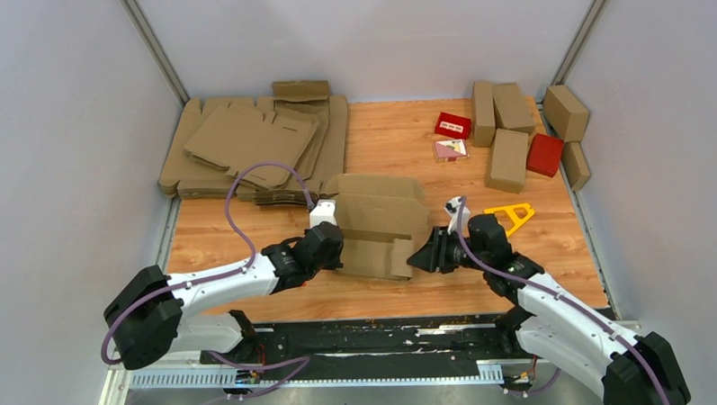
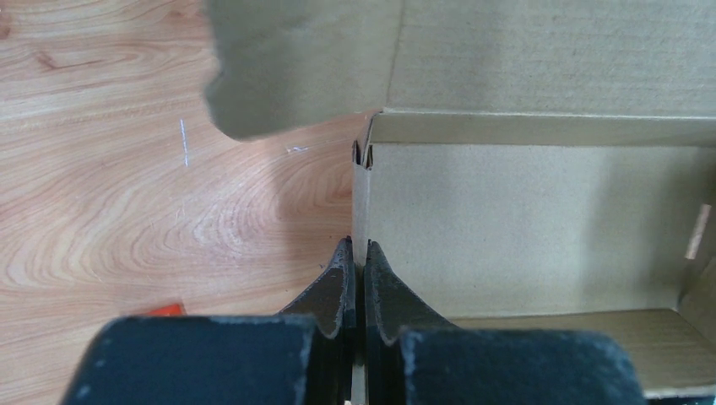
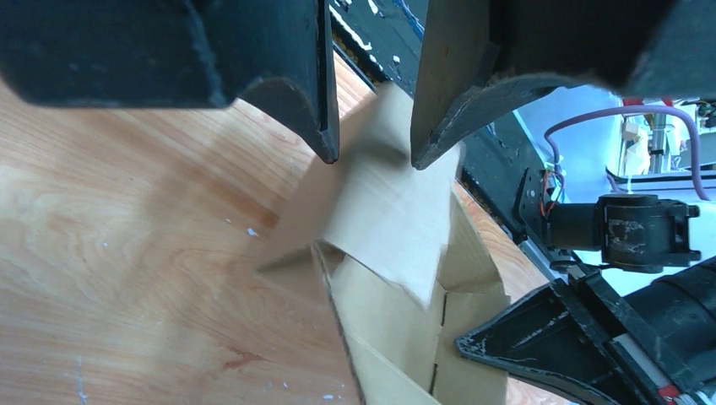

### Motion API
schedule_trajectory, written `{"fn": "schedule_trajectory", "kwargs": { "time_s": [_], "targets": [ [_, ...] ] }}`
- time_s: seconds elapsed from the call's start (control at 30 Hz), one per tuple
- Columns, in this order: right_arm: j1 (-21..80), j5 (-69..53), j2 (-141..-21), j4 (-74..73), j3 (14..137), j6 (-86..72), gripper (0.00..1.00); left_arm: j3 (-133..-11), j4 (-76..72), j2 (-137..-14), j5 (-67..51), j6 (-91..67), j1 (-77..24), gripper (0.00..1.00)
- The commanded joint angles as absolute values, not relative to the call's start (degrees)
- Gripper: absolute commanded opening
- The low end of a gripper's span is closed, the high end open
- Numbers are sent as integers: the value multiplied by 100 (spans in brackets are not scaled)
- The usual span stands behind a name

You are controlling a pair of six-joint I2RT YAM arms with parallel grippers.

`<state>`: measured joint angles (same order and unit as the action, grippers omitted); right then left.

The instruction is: Fold the paper box

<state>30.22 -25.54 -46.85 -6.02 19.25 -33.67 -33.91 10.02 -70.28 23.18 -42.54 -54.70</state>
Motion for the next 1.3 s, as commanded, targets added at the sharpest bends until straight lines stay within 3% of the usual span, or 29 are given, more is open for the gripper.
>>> {"fn": "schedule_trajectory", "kwargs": {
  "time_s": [0.0, 0.37, 0.63, 1.0, 1.27],
  "targets": [
    [3085, -2694, -4685, -52, 2081, -3642, 38, -3548, 841, -6953, 2460, -4365, -5467, 0],
    [3314, -2344, -5341, 43, 2361, -3819, 42, -3483, 741, -6987, 2556, -4598, -5473, 0],
    [4088, -654, -5977, -1356, 3237, -3671, 50, -3599, 893, -7043, 3249, -5121, -5722, 0],
    [4745, 1169, -6700, -1963, 3816, -3536, 45, -3607, 943, -7050, 3506, -5425, -5859, 0],
    [4904, 1938, -7093, -2186, 4048, -3395, 27, -3625, 1101, -7141, 3722, -5775, -5938, 0]
  ]
}}
